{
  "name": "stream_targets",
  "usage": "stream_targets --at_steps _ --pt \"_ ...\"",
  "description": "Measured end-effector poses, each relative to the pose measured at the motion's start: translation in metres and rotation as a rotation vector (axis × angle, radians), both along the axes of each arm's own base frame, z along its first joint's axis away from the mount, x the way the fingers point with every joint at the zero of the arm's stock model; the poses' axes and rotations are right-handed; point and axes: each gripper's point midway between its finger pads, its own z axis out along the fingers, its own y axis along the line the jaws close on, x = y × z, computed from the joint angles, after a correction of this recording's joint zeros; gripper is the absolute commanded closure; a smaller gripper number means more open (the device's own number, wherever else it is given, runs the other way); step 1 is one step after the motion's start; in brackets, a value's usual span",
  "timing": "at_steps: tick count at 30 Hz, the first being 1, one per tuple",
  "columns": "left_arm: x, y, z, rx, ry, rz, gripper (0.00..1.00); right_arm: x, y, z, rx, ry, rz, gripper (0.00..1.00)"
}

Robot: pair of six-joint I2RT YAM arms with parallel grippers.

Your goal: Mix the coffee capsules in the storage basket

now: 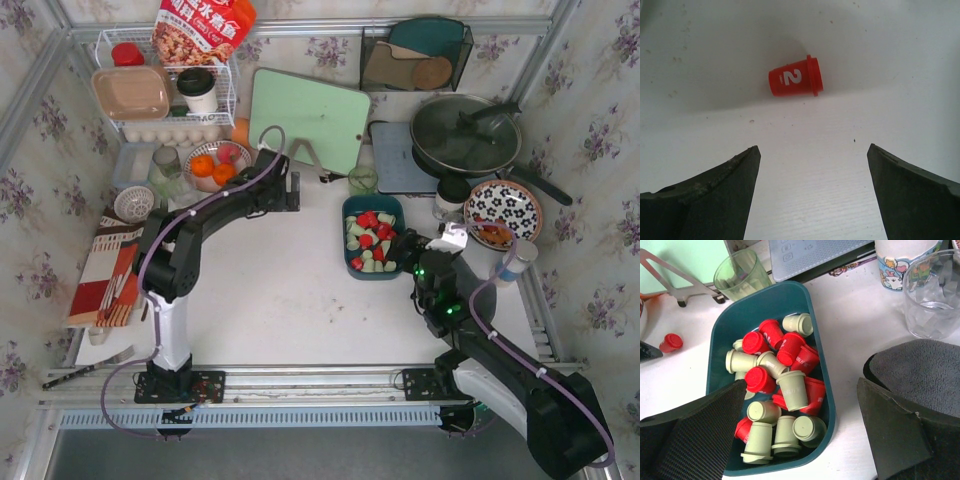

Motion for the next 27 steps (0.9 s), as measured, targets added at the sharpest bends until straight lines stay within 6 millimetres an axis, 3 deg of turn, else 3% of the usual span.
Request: stream_targets --at_steps 7,14,27 --pt "0.011 0.007 -0.007 -0.027 0.007 -0.007 0.13 0.001 0.006 -0.004 -0.004 0.018 0.03 0.0" --pt "0.014 0.004 -0.027 -0.045 0.045 -0.038 0.14 0.0 0.008 -0.006 -0.003 0.023 0.041 0.0" --pt "0.029 0.001 -0.04 -0.065 0.065 -0.046 0.18 0.001 0.009 -0.008 -0.005 0.031 0.045 0.0"
